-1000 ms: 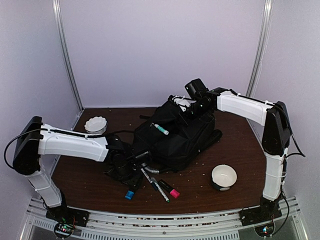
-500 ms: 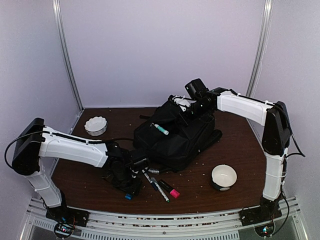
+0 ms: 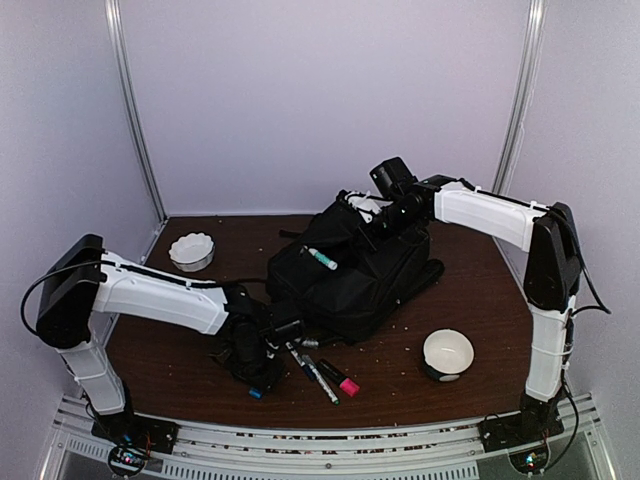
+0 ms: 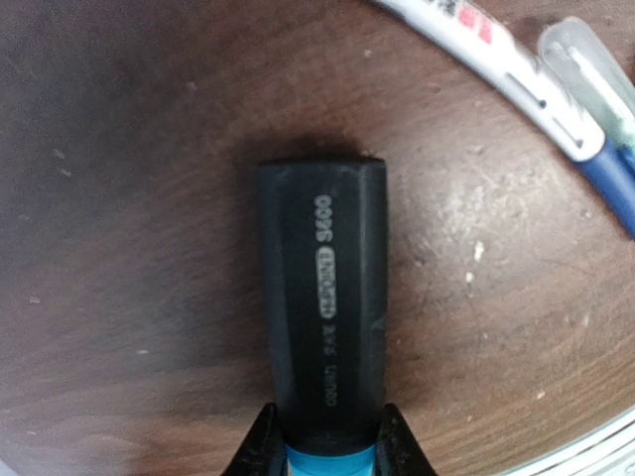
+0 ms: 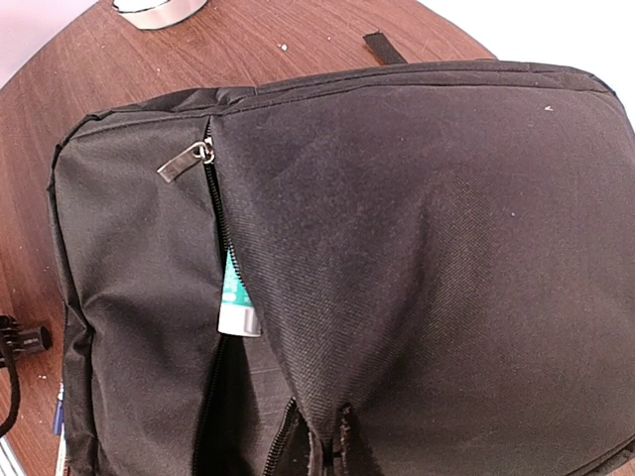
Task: Pack the student bag
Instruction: Pick up the pen from the center of the board, then place the pen in the lower front pocket of the bag.
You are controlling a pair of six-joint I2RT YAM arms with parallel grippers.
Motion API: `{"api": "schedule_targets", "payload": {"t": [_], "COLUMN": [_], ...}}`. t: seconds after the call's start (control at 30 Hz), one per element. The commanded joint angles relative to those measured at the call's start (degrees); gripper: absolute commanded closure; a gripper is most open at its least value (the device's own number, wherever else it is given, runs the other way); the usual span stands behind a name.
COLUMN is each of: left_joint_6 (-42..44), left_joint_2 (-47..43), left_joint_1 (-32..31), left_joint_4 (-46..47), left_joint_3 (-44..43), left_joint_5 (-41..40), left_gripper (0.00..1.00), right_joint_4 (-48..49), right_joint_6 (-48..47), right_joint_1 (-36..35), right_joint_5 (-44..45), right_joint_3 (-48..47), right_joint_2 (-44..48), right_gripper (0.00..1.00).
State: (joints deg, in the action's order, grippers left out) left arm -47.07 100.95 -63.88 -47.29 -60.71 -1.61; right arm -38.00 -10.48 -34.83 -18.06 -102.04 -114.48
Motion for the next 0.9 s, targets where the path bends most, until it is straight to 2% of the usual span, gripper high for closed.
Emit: {"api": "schedule_targets", "payload": {"t": [0.0,0.1,0.23,0.43,0.53,0.7,0.87], "left_joint_6": [2.29,4.9,8.13,12.39,15.86,22.49,22.5], "left_joint_2": [-1.06,-2.45,-3.63,-6.7,-4.28,5.42,11.64], "left_joint_1": [-0.2,-0.13,1.1,9.9,14.04,17.33,18.87], "left_joint_4": [-6.84,-11.34,-15.57,-10.84,-8.71,-11.14,-11.29], "left_joint_3": [-6.07,-10.88,-16.34,-20.96,-26.59,-38.98,-44.41], "left_joint_5": [-4.88,-6.37,-7.07,-1.48,3.66,14.06,26.56], "left_gripper": [0.82,0.88,0.89,0.89,0.91,0.92,0.93], "right_joint_4": [1.35,1.35,1.37,1.44,1.52,1.59,1.7], "right_joint_6": [0.67,0.81,0.89,1.29,1.45,1.85,2.13], "right_joint_1": [-0.24,-0.24,-0.24,-0.24,-0.23,-0.24,-0.24], "right_joint_5": [-4.27,-4.86,-5.13,-6.29,-6.62,-7.37,-7.83], "right_joint_3": [-1.63,-1.58,-1.6,-1.58,-1.58,-1.67,-1.67], "right_joint_2": [0.72,0.74,0.74,0.75,0.73,0.86,1.34], "right_gripper": [1.0,1.0,1.0,1.0,1.0,1.0,1.0]}}
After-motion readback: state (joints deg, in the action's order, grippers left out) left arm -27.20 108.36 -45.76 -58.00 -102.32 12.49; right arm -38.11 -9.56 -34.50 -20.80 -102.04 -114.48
